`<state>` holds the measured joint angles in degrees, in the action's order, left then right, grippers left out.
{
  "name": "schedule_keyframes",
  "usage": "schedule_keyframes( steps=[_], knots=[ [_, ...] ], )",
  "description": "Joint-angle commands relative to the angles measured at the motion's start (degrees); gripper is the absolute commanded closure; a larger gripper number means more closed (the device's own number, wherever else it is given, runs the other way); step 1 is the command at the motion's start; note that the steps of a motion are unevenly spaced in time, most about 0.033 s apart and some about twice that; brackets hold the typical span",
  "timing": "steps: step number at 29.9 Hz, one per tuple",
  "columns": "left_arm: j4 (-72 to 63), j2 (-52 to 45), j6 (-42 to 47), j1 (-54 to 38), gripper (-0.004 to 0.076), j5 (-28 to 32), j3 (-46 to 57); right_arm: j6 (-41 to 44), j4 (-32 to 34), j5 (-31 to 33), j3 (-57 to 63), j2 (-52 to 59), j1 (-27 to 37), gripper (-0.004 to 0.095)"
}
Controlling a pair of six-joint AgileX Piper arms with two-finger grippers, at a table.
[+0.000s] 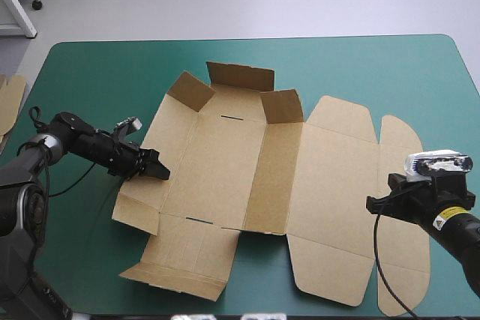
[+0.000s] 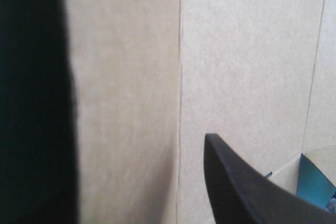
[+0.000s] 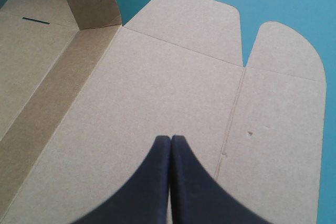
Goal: Fold the box
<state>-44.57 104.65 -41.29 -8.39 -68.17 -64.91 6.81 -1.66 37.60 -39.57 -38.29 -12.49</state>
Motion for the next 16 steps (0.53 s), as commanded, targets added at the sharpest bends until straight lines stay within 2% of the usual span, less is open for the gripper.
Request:
schedule_keyframes(
  steps=[1, 5, 8, 10, 16],
  knots=[
    [-1.6, -2.7, -0.1, 0.4, 0.0414, -6.3, -0.8, -0.3, 0.6, -3.8, -2.0, -0.1, 0.1, 0.0942],
    [-1.6, -2.7, -0.4, 0.4, 0.0458, -6.2, -0.8, -0.3, 0.4, -3.6, -2.0, -0.1, 0.1, 0.0942],
    [-1.9, -3.3, -2.1, 0.4, 0.0595, -6.2, -0.9, -0.3, 0.4, -3.1, -2.0, -0.1, 0.1, 0.0942],
    [-2.2, -3.7, -2.8, 0.4, 0.0718, -6.1, -1.3, -0.3, 0.4, -2.9, -2.0, -0.1, 0.1, 0.0942],
    [2.1, -4.3, -2.8, 0.2, 0.0738, -6.0, -5.2, -0.3, 0.4, -2.8, -2.0, -0.1, 0.1, 0.0942]
  ],
)
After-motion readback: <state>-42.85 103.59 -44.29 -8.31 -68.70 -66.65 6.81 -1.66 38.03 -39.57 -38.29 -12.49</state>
